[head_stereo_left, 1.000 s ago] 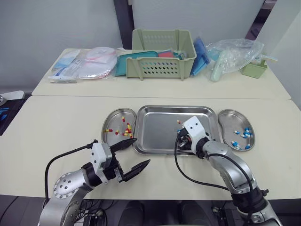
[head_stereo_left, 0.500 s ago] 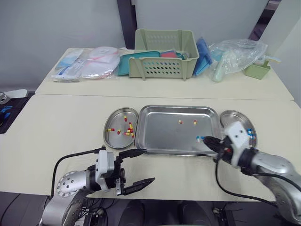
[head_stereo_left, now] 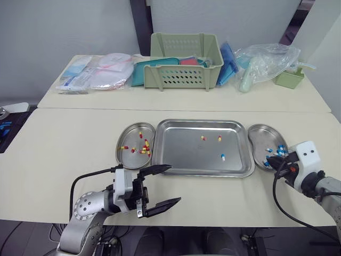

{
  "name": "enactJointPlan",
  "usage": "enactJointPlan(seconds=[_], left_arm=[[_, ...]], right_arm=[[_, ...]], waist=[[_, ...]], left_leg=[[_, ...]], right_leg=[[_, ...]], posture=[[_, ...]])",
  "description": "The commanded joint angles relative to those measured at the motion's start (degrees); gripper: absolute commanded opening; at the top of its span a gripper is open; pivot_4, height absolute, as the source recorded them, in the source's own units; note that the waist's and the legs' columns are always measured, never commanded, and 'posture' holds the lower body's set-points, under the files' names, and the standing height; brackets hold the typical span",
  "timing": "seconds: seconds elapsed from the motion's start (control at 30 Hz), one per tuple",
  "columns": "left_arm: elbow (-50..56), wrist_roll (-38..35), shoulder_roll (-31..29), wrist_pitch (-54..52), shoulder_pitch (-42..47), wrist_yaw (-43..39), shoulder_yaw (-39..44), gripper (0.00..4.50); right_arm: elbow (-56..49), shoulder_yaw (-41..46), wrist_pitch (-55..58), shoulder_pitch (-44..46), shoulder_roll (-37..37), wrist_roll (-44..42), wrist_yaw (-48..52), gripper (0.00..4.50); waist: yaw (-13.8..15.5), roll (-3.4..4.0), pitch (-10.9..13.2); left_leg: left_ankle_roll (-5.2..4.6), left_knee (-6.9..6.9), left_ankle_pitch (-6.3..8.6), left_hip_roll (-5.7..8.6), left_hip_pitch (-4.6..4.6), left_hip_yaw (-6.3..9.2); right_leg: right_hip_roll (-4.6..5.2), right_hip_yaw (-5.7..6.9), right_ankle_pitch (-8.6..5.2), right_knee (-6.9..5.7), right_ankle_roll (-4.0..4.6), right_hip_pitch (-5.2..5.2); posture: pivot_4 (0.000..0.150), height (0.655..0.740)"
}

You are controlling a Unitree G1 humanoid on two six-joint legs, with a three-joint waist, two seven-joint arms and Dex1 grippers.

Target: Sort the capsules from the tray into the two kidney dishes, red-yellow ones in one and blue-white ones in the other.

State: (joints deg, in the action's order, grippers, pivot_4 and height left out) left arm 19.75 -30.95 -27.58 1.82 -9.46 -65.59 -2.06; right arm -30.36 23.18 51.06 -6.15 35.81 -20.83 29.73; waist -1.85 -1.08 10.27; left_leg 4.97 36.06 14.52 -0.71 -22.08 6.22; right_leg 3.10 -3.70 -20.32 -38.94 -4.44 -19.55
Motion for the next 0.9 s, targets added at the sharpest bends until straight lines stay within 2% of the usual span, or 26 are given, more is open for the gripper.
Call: enactJointPlan(seconds=[0.03,0.17,0.37,0.67,0.83,0.9], left_arm=[[1.3,-0.2,0.2,1.1,0.1,0.7,0.2,4.5],[2.0,-0.6,0.0,0.3,0.3,2.0,0.5,4.5],[4.1,-1.5,-0.4,-1.6,-0.3,6.1,2.3,4.5],[10.3,-3.9,-0.5,-7.0,-5.0,20.8,15.4,4.5],[4.2,-4.7,-2.5,-9.5,-8.0,25.5,27.7,4.5],[-1.0,-3.1,-5.0,-9.0,-10.6,23.6,32.1,4.5]], right_arm=[[-0.1,2.3,-2.9,0.4,0.3,0.3,-1.0,1.61],[0.4,3.0,-4.5,0.0,0.9,-0.4,-0.3,2.64],[1.0,2.8,-11.3,-2.6,3.2,0.8,3.1,4.47],[5.4,5.1,-36.3,-11.3,7.0,2.3,18.5,4.47],[9.7,8.0,-37.4,-15.9,10.7,-1.3,26.7,4.47],[10.8,8.3,-39.2,-16.2,11.4,-1.5,28.6,4.47]], waist=[[0.0,0.0,0.0],[0.0,0.0,0.0],[0.1,-0.01,0.0],[0.0,-0.02,0.0],[0.1,-0.1,0.1],[-0.1,-0.08,0.1]], left_leg=[[0.0,0.0,0.0,0.0,0.0,0.0],[0.0,0.0,0.0,0.0,0.0,0.0],[0.0,0.0,0.0,0.0,0.0,0.01],[0.0,0.01,0.0,-0.01,0.11,0.0],[0.0,0.0,0.0,-0.01,0.17,0.02],[0.0,0.0,0.0,-0.01,0.23,0.02]], right_leg=[[0.0,0.0,0.0,0.0,0.0,0.0],[0.0,0.0,0.0,0.0,0.0,0.0],[0.0,0.01,0.0,0.01,0.0,0.02],[0.01,0.0,0.0,0.04,-0.01,0.16],[0.01,0.04,0.0,0.07,-0.01,0.23],[0.0,0.03,0.0,0.06,0.0,0.26]], posture=[[0.15,0.74],[0.15,0.74],[0.15,0.74],[0.15,0.74],[0.15,0.74],[0.15,0.74]])
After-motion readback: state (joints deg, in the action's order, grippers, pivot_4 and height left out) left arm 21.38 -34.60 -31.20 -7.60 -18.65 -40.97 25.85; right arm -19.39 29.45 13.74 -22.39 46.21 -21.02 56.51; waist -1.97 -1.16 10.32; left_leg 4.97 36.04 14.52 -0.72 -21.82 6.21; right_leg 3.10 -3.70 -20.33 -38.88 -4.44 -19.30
